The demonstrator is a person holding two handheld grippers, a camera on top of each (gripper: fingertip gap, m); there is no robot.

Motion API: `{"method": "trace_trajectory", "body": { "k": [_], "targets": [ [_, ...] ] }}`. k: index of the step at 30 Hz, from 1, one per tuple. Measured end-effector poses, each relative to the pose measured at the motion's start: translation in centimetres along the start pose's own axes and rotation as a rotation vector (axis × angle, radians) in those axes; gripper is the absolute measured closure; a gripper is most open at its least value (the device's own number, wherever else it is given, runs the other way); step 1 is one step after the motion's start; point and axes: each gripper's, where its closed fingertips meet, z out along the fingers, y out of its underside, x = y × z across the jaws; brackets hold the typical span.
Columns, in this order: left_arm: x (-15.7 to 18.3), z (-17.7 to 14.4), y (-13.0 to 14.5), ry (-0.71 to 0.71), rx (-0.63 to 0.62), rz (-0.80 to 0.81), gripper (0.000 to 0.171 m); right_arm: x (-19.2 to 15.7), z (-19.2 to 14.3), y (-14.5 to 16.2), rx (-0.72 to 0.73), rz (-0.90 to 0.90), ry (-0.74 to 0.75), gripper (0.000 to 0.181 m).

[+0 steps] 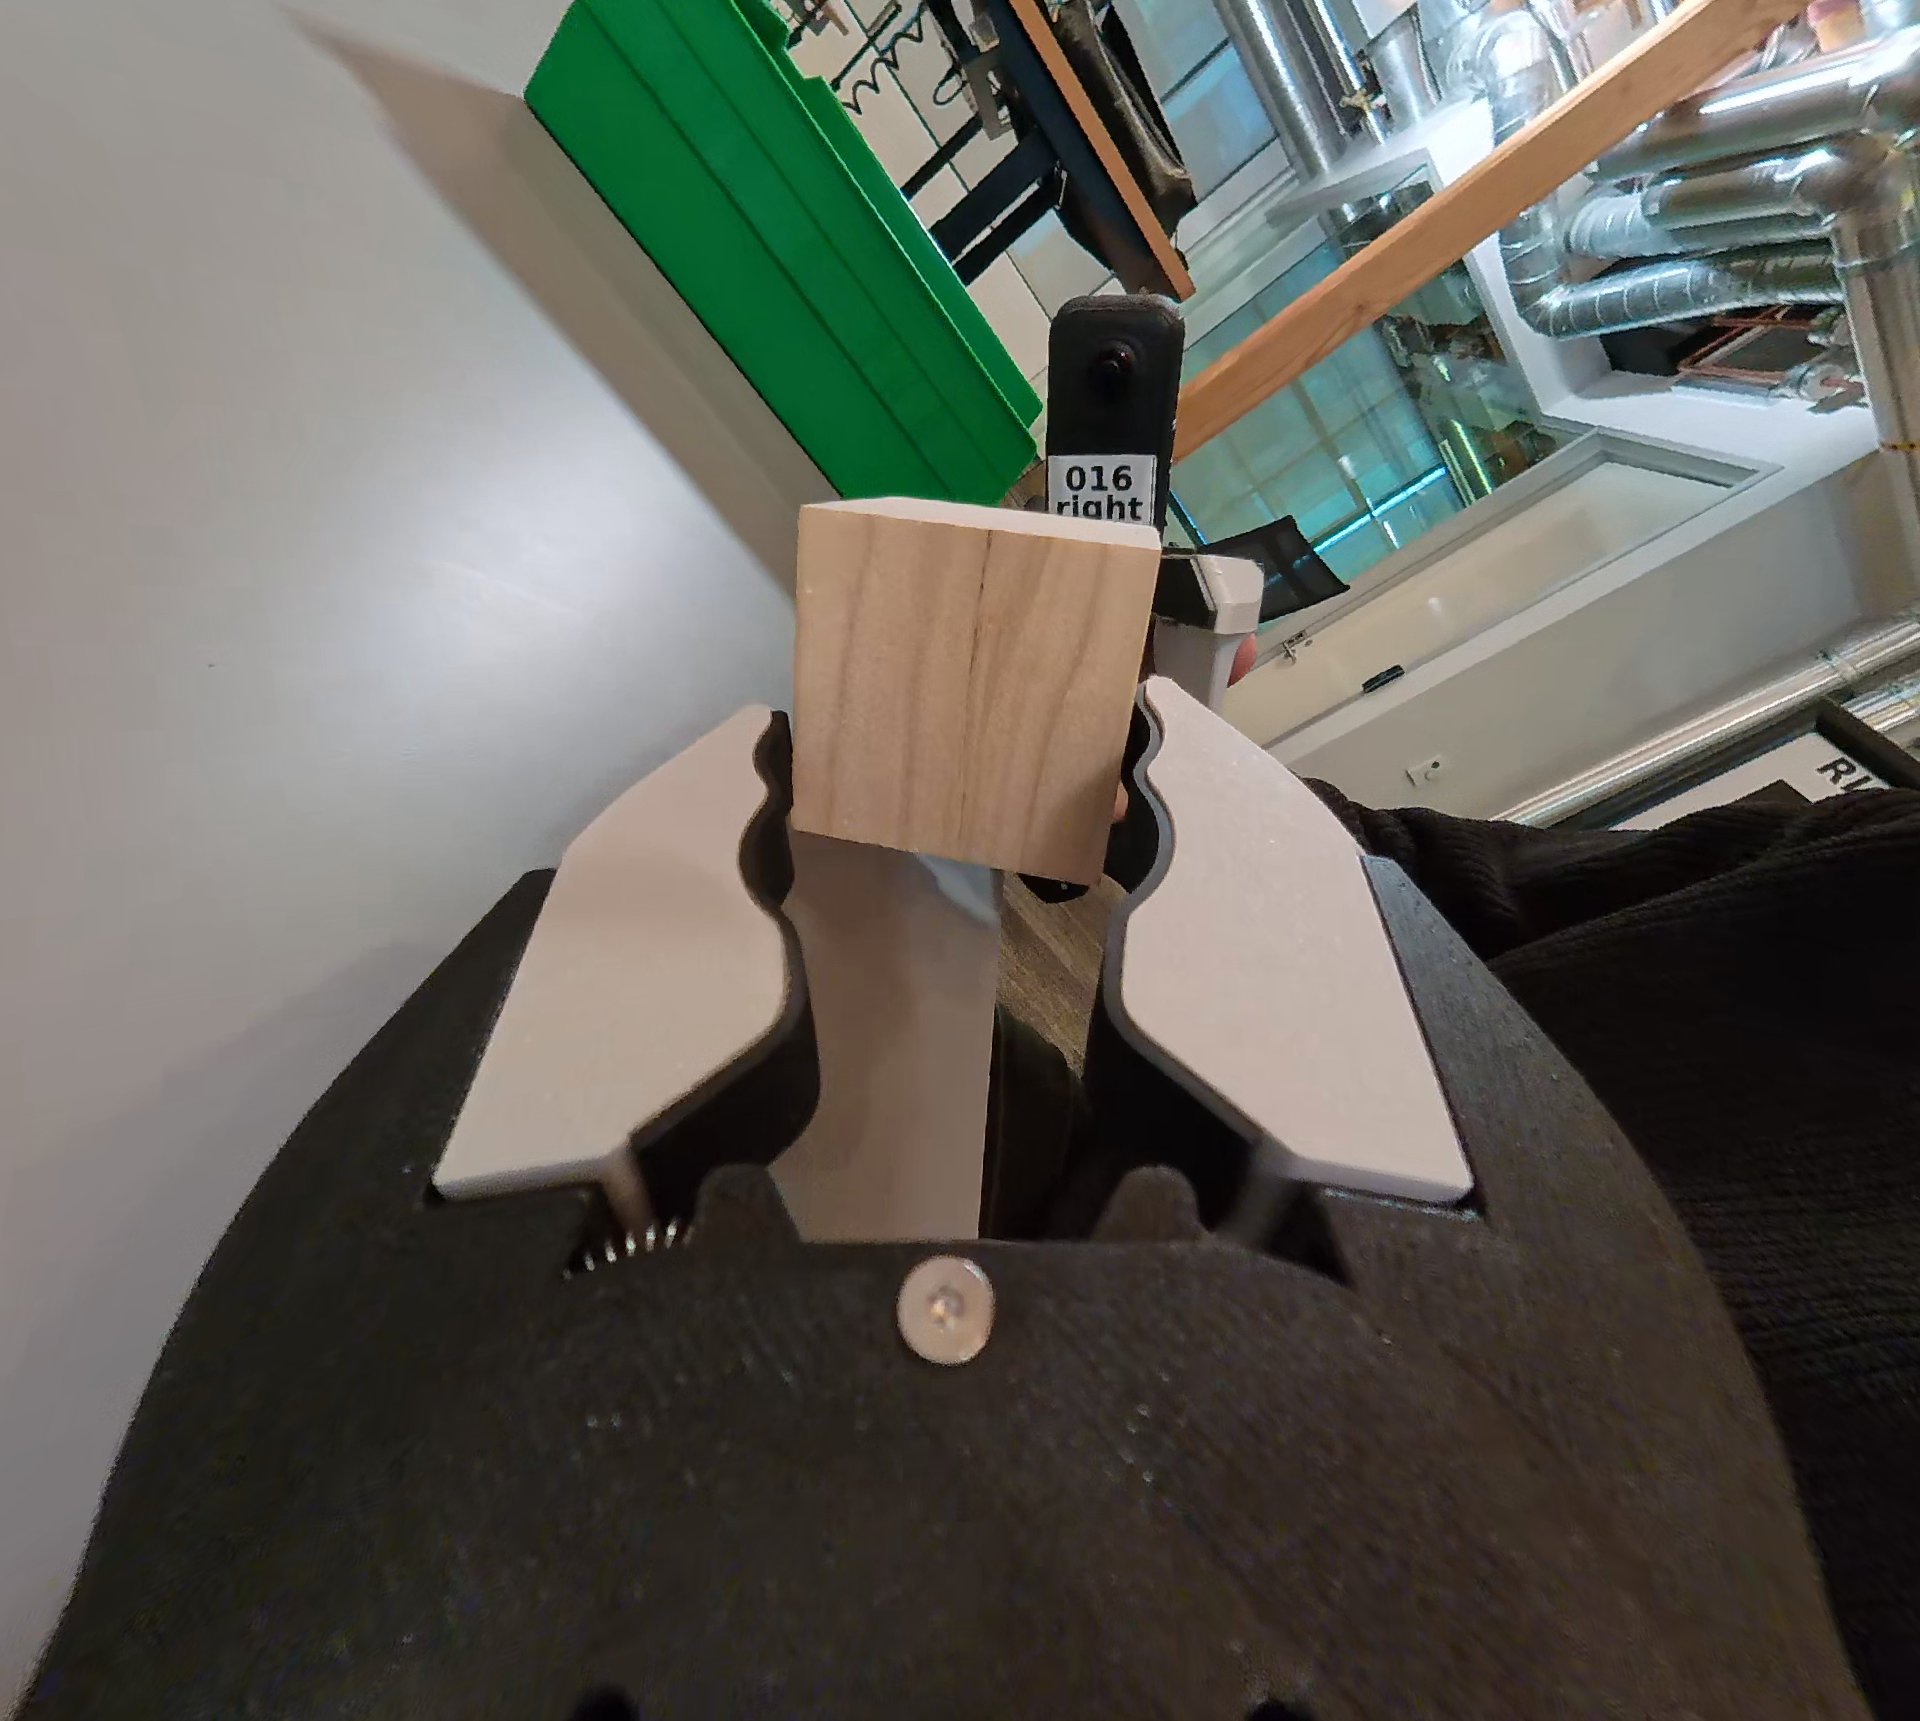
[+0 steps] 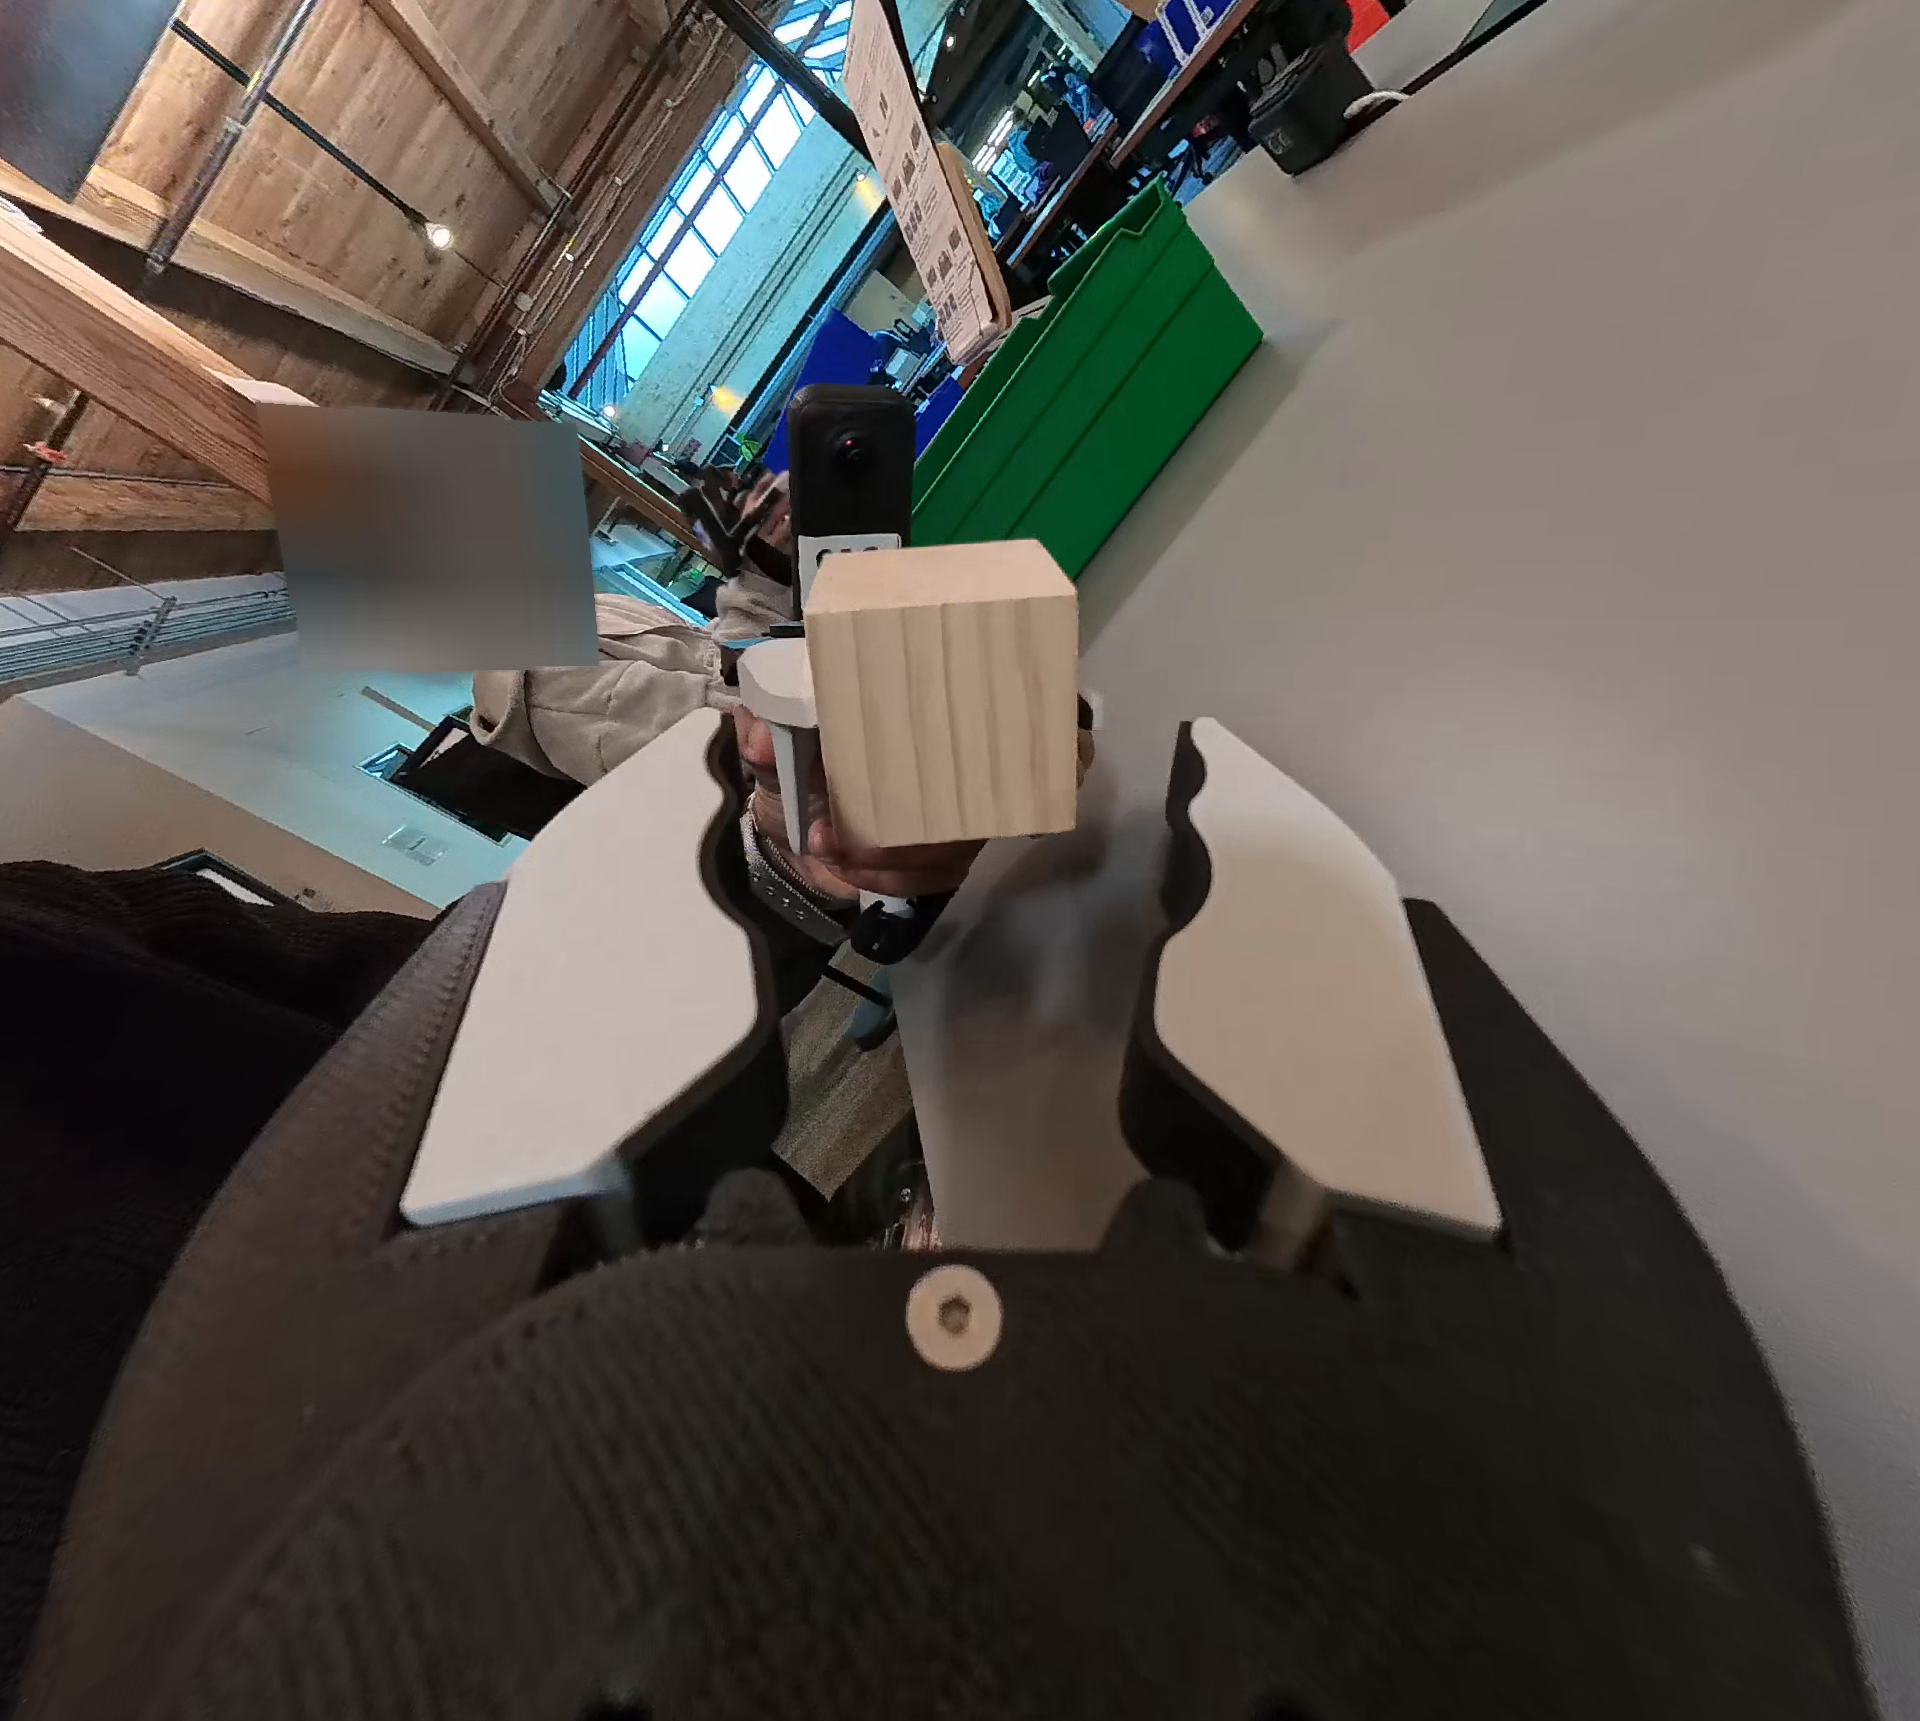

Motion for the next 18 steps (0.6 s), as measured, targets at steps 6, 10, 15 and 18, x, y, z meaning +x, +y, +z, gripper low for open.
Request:
{"method": "trace_trajectory", "body": {
  "k": [6,10,15,18],
  "targets": [
    [0.01,0.12,0.15,0.002,-0.004,-0.001,0.109,0.10,0.10,0.21,-0.008,0.023,-0.004,0.102],
    [0.04,0.20,0.24,0.005,-0.007,-0.003,0.109,0.23,0.26,0.49,-0.023,0.020,0.003,0.102],
    [0.08,0.29,0.35,0.005,-0.010,-0.003,0.109,0.30,0.46,0.96,-0.047,0.017,0.007,0.101],
    [0.01,0.29,0.39,0.002,-0.012,-0.004,0.109,0.30,0.47,0.88,-0.043,0.002,0.015,0.103]
  ]
}}
